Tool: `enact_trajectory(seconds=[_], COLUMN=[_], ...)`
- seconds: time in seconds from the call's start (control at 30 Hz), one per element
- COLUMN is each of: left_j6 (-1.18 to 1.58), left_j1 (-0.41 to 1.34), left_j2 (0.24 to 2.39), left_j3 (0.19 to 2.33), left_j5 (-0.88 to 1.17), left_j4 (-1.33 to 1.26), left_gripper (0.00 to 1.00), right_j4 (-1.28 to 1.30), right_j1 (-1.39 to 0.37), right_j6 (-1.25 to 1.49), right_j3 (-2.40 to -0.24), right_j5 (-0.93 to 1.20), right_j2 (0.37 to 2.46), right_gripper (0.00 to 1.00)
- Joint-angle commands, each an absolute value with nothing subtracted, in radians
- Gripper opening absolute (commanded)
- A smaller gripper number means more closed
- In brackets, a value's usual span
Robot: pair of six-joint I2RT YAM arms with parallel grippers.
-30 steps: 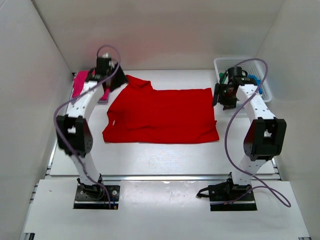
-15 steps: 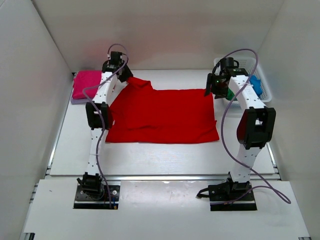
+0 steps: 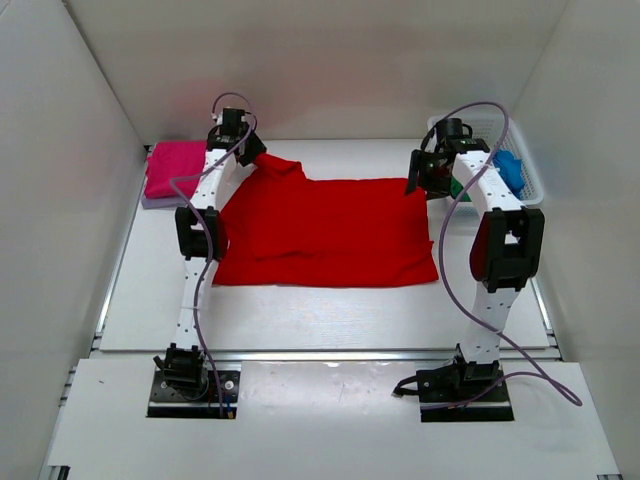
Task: Fold and stack the t-shirts
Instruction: Grap the side of the flattened tshirt furthest away from the robot with both arms
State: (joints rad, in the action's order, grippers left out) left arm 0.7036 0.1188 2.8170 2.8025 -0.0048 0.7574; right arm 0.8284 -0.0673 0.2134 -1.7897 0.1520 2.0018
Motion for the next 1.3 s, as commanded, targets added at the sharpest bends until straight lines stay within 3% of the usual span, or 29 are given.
enact_trajectory(seconds=[0.0,1.03,1.27], left_j6=[0.718,0.804,0.818], left_j1=[0.118,0.097,0.089], left_j2=[2.784,2.930,2.947], left_j3=[2.839,2.835,2.839], left_j5=[-0.031,-0.113,-0.098], left_j4=[0.672,0.468,0.459], left_gripper=[0.54,0.51,0.35], right_j4=[0.802,0.770,0.733], right_j1=[-0.081,-0.097,-0.077], right_j6=[0.210,0.226,0.279], right_j3=[-1.833,-1.871,-1.888], right_j5=[0.163,0.156,0.117], right_j2=[2.017,2.054,2.097], right_gripper=[0.56,0.53,0.53])
